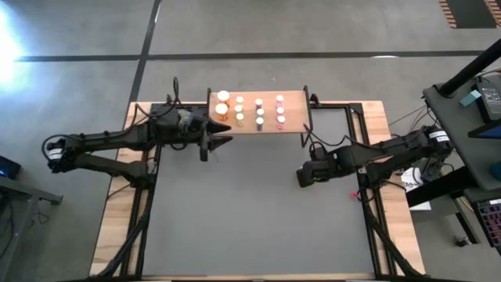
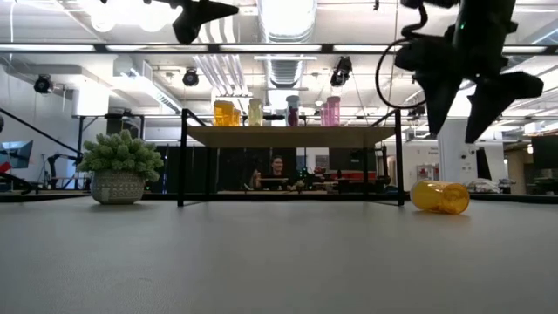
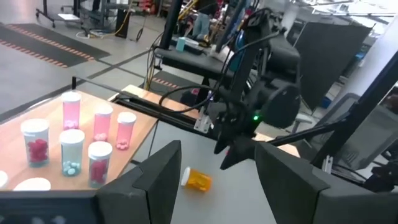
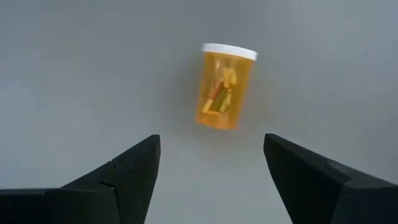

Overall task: Pick and place medicine bottles onto shelf by color
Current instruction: Put the orange pill bottle on the shelf aligned with the other orange pill bottles

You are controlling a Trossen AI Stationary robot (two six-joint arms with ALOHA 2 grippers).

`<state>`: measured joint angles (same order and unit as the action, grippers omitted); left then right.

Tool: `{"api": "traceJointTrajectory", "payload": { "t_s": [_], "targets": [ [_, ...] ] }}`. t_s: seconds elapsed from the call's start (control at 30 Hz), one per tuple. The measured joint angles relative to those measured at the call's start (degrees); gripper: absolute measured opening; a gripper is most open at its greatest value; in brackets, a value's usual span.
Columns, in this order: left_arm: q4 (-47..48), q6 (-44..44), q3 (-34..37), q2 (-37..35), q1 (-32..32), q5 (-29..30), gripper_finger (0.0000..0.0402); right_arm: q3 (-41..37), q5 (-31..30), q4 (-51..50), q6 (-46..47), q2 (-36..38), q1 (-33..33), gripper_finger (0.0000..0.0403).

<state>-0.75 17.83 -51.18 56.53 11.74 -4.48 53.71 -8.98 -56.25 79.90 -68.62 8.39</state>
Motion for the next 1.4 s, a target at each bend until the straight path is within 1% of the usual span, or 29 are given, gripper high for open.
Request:
{"api": "traceJointTrajectory", "payload": {
  "t_s": [0.23,0.33,0.4,0.57,0.63,0.8,0.9,1.07,1.23,1.4],
  "targets": [
    [0.1,0.0,0.1,-0.5,-0.2,0.0,0.0190,-3.4,0.0,0.4,0.9,-0.7,-4.7,0.0306],
    [0.0,0.0,0.4,-0.4,-0.2,0.0,0.0190,-4.7,2.3,3.5,-0.8,-0.8,-5.7,0.0312],
    [-0.2,0.0,1.0,-0.4,-0.2,0.0,0.0190,-5.4,3.5,6.3,-2.7,-0.8,-6.0,0.0313],
    [0.0,0.0,1.8,-0.4,-0.2,0.0,0.0190,-6.9,2.9,11.8,-4.6,-0.8,-7.6,0.0313],
    [0.1,-0.1,1.9,-0.4,-0.2,0.0,0.0190,-6.9,2.8,11.6,-5.9,-0.8,-8.1,0.0313],
    [0.0,-0.2,1.9,-0.4,-0.2,0.0,0.0190,-6.6,1.3,10.3,-6.0,-0.8,-8.2,0.0313],
    [0.0,-0.2,1.9,-0.4,-0.2,0.0,0.0190,-8.0,1.3,10.3,-2.2,-1.0,-8.2,0.0313],
    [0.0,-0.2,1.9,-0.4,-0.2,0.0,0.0190,-9.6,1.4,10.3,0.3,-2.8,-8.2,0.0313],
    [-0.1,-0.2,1.9,-0.4,-0.2,0.0,0.0190,-9.6,1.9,13.5,-0.7,-6.1,-8.2,0.0313],
    [-0.1,-0.2,1.9,-0.4,-0.2,0.0,0.0190,-9.6,2.2,13.4,-1.5,-10.4,-8.2,0.0313]
  ]
}}
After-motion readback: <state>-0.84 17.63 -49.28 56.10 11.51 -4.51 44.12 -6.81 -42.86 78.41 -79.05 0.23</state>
